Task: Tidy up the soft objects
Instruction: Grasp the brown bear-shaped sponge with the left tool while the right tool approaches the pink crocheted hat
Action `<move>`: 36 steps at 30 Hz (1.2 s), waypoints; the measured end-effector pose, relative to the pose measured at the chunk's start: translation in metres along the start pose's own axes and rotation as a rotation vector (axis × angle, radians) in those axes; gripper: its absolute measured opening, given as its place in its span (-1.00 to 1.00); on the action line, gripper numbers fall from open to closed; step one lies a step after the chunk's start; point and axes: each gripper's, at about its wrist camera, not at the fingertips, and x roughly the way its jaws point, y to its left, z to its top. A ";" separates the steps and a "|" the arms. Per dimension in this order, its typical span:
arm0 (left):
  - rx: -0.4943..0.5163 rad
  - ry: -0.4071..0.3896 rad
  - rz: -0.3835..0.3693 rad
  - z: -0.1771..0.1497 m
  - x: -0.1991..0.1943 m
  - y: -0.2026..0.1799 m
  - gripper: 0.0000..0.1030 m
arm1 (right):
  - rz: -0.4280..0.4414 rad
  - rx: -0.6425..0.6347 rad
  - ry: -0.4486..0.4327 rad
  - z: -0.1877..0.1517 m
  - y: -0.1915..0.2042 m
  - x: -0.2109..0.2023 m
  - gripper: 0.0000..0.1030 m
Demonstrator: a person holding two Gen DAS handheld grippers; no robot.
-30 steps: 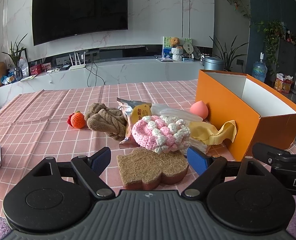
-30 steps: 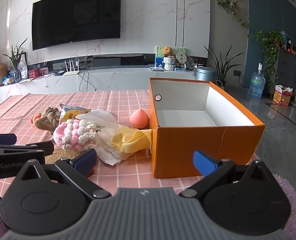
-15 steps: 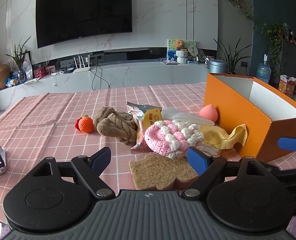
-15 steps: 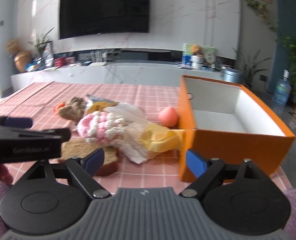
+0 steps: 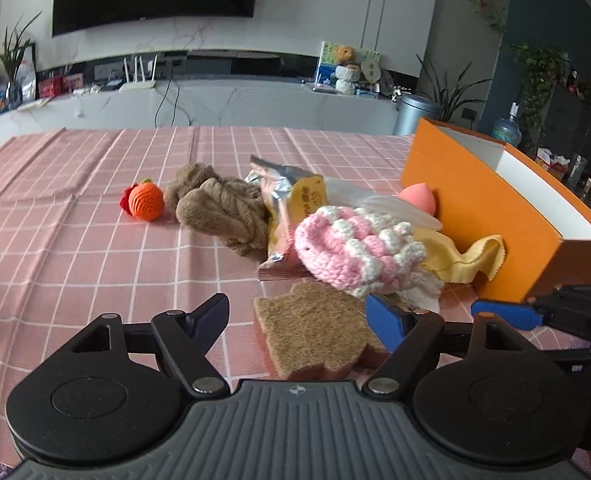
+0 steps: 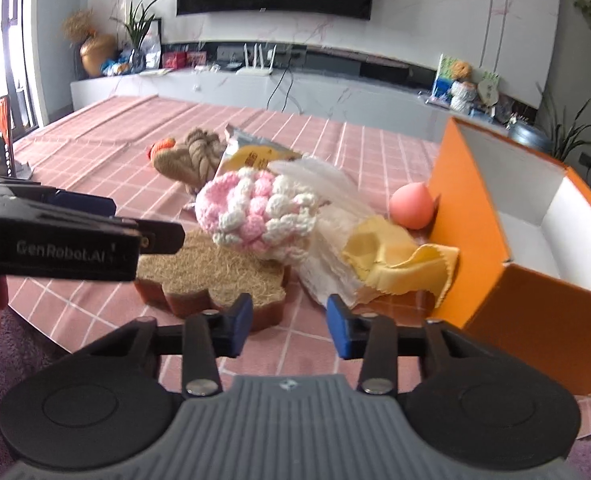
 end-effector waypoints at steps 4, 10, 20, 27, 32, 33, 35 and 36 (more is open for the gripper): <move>-0.039 0.046 -0.032 0.005 0.014 0.011 0.63 | -0.008 -0.010 0.023 0.002 0.001 0.014 -0.44; -0.110 0.103 -0.060 0.004 0.033 0.020 0.19 | -0.032 -0.020 0.046 0.005 0.002 0.031 -0.67; -0.089 0.168 -0.074 0.000 0.027 0.011 -0.02 | -0.071 -0.029 0.028 0.002 0.002 0.030 -0.68; -0.032 0.200 -0.119 -0.007 0.012 0.000 0.06 | -0.100 -0.005 0.030 -0.005 -0.005 0.022 -0.67; 0.094 0.126 -0.099 -0.006 -0.002 -0.007 0.71 | -0.103 0.005 0.012 -0.008 -0.007 0.008 -0.66; 0.116 0.119 -0.111 -0.005 -0.003 -0.008 0.72 | -0.100 0.011 0.011 -0.009 -0.007 0.006 -0.66; 0.160 0.105 -0.126 -0.006 -0.003 -0.009 0.75 | -0.094 0.021 0.013 -0.011 -0.008 0.003 -0.66; 0.186 0.095 -0.126 -0.007 -0.002 -0.011 0.77 | -0.091 0.025 0.015 -0.012 -0.008 0.002 -0.65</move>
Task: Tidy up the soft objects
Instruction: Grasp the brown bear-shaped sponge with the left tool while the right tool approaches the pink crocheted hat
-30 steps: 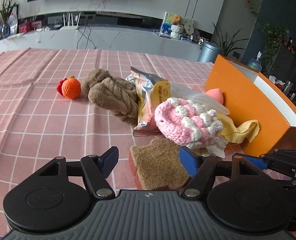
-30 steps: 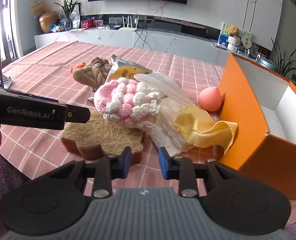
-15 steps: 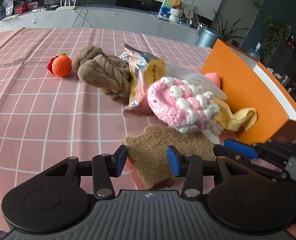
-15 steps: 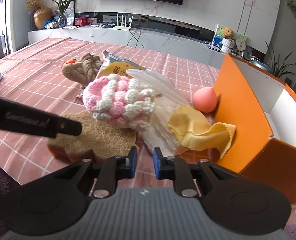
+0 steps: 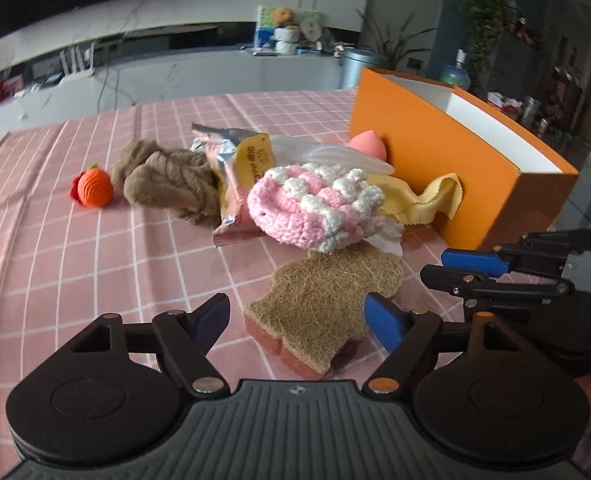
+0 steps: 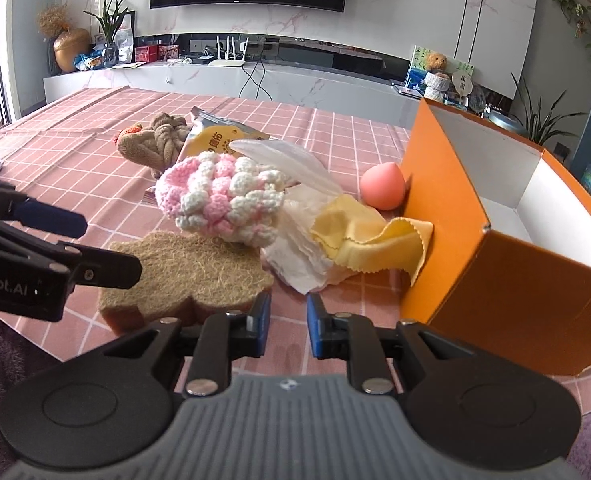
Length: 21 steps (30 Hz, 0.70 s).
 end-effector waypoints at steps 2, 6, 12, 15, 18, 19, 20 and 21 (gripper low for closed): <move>0.060 -0.009 0.003 -0.003 0.004 -0.005 0.78 | 0.004 0.010 0.006 -0.001 0.000 0.001 -0.65; 0.182 -0.016 -0.010 -0.006 0.015 -0.018 0.79 | 0.002 0.026 0.023 -0.003 -0.002 0.004 -0.64; 0.281 0.010 -0.008 -0.007 0.032 -0.022 0.92 | 0.031 0.029 0.031 -0.004 0.000 0.010 -0.64; 0.322 0.010 -0.028 -0.006 0.033 -0.020 0.94 | 0.046 0.032 0.047 -0.004 0.000 0.015 -0.56; 0.353 0.021 -0.043 -0.005 0.038 -0.016 1.00 | 0.055 0.038 0.055 -0.003 0.000 0.019 -0.53; 0.358 0.031 -0.045 -0.006 0.040 -0.016 1.00 | 0.058 0.038 0.058 -0.003 0.000 0.021 -0.53; 0.368 0.040 -0.047 -0.007 0.044 -0.016 1.00 | 0.062 0.038 0.061 -0.003 0.000 0.022 -0.53; 0.373 0.047 -0.054 -0.008 0.047 -0.015 1.00 | 0.067 0.037 0.064 -0.003 0.001 0.024 -0.53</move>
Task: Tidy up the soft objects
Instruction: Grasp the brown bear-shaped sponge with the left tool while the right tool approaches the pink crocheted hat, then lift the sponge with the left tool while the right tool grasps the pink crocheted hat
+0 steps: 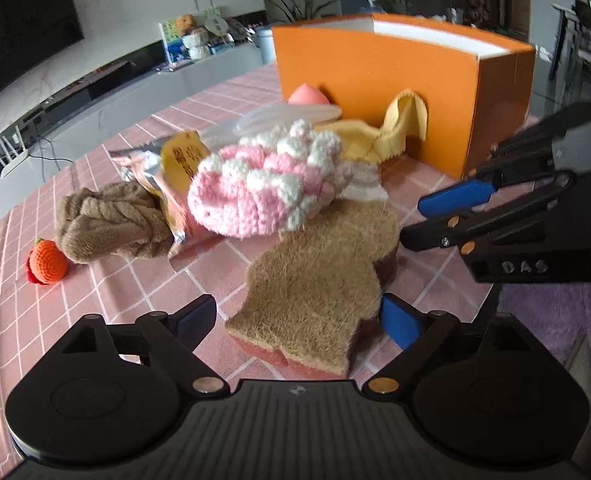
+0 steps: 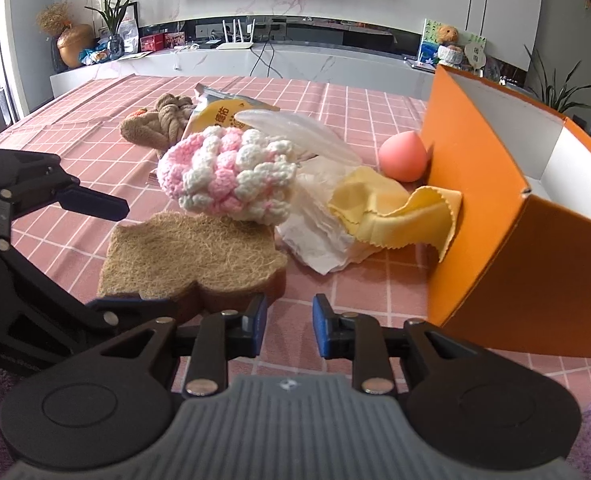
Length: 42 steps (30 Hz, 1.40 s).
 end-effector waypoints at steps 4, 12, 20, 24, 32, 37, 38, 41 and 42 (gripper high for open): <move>-0.056 0.005 -0.032 -0.004 0.010 0.004 1.00 | 0.003 -0.007 0.010 0.000 0.002 0.004 -0.53; -0.152 0.037 -0.021 -0.001 0.004 -0.001 0.79 | -0.001 -0.007 0.017 -0.001 0.001 0.009 -0.53; -0.304 0.081 0.000 0.002 -0.019 0.002 0.74 | -0.010 -0.023 0.000 -0.001 0.003 0.000 -0.51; -0.382 0.106 0.040 -0.004 -0.033 0.007 0.73 | -0.011 -0.029 -0.022 0.000 0.006 -0.007 -0.45; -0.432 0.097 0.161 -0.011 -0.063 0.021 0.73 | 0.016 -0.038 -0.060 0.003 0.015 -0.022 -0.34; -0.523 0.038 0.247 -0.013 -0.075 0.045 0.73 | 0.036 -0.049 -0.093 0.010 0.022 -0.029 -0.24; -0.532 0.029 0.258 -0.012 -0.076 0.048 0.73 | 0.041 -0.050 -0.102 0.013 0.023 -0.030 -0.19; -0.553 0.008 0.284 -0.008 -0.076 0.057 0.73 | 0.061 -0.042 -0.122 0.021 0.027 -0.031 -0.05; -0.557 0.005 0.293 -0.008 -0.075 0.059 0.73 | 0.069 -0.041 -0.129 0.024 0.028 -0.030 -0.02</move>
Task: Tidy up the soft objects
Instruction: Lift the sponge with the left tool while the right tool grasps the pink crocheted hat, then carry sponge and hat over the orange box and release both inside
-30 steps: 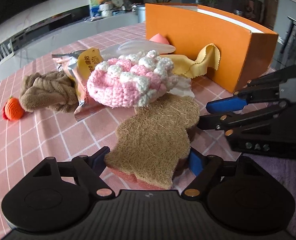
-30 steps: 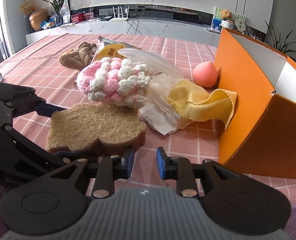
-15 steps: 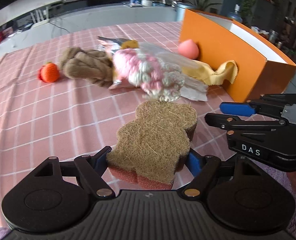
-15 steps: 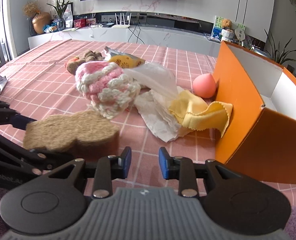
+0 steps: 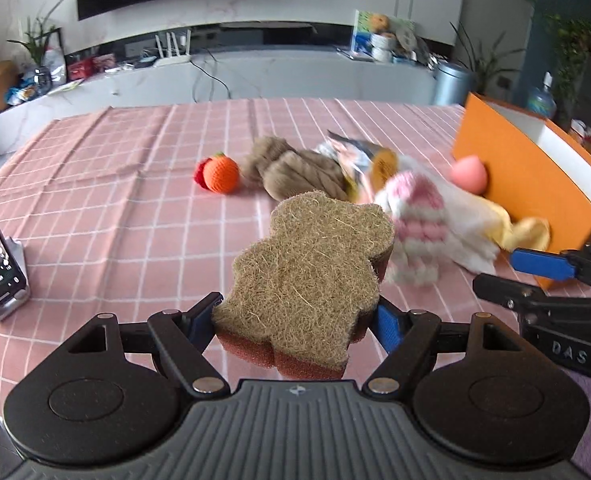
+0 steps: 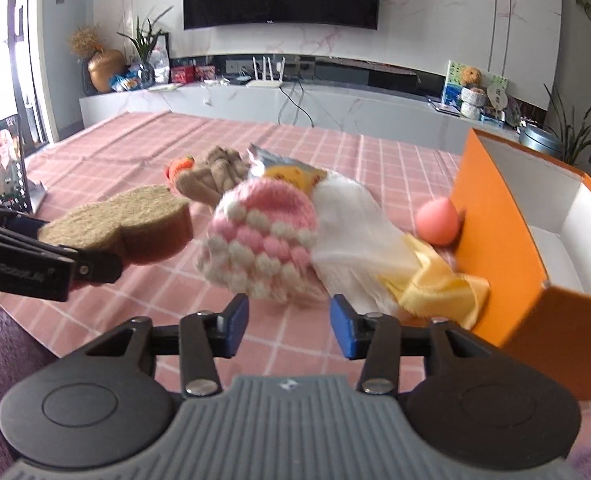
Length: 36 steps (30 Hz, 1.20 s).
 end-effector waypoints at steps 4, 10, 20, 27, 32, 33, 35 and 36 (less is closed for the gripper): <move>-0.050 -0.011 0.028 -0.001 0.007 0.006 0.73 | 0.032 0.021 -0.002 0.011 0.006 0.015 0.36; -0.086 0.007 0.063 -0.003 0.028 0.014 0.72 | 0.091 0.081 0.046 0.016 0.012 0.051 0.46; -0.102 0.023 0.053 -0.006 0.040 0.012 0.73 | 0.109 0.041 0.031 0.015 0.017 0.069 -0.14; -0.102 0.014 0.069 -0.008 0.031 0.005 0.73 | 0.127 0.006 0.010 0.013 0.014 0.054 -0.62; -0.096 -0.020 0.075 -0.006 0.010 0.001 0.73 | 0.128 0.004 -0.038 0.015 0.006 0.026 -0.62; -0.096 -0.029 0.073 -0.005 0.005 -0.001 0.73 | 0.126 0.009 -0.046 0.016 0.004 0.020 -0.62; -0.089 -0.052 0.058 -0.002 -0.005 -0.006 0.73 | 0.126 0.018 -0.062 0.019 -0.001 0.008 -0.62; -0.082 -0.065 0.053 0.000 -0.010 -0.009 0.73 | 0.114 0.016 -0.069 0.020 -0.003 0.003 -0.62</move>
